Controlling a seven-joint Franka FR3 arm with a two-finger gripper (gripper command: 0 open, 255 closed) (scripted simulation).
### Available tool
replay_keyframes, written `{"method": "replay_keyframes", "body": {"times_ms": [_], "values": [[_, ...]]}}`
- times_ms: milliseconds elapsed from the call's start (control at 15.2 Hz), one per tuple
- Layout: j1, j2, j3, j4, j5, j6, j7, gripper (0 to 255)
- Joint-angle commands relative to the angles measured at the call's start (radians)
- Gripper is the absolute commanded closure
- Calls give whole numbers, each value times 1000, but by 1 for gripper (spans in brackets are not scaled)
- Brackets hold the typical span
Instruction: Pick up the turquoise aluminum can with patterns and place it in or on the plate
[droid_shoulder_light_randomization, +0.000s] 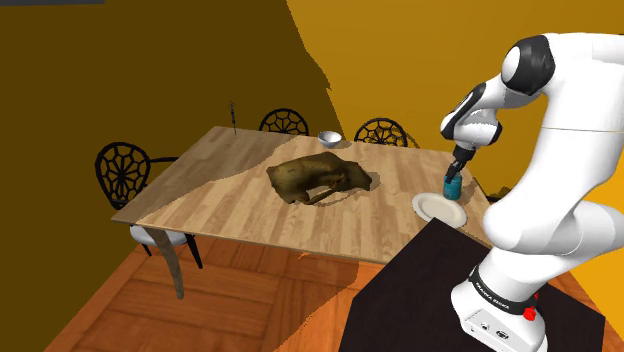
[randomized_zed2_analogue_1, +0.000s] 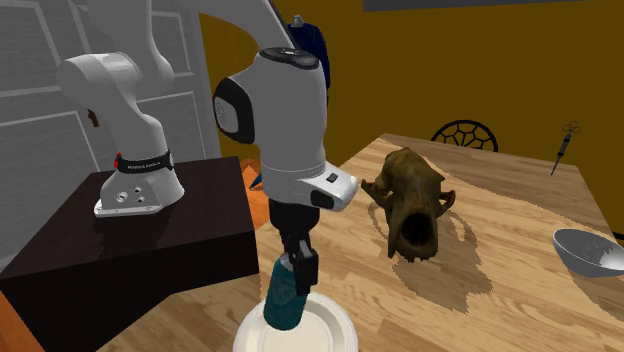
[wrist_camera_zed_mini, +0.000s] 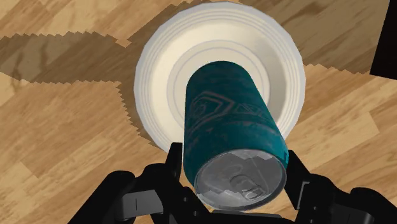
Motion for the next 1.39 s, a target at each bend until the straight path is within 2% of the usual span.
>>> {"method": "replay_keyframes", "body": {"times_ms": [0, 990, 1320], "values": [[-7, 22, 7, 5, 11, 16, -11, 255], [-60, 207, 77, 43, 94, 161, -70, 255], [-62, 212, 79, 44, 96, 165, -71, 255]]}}
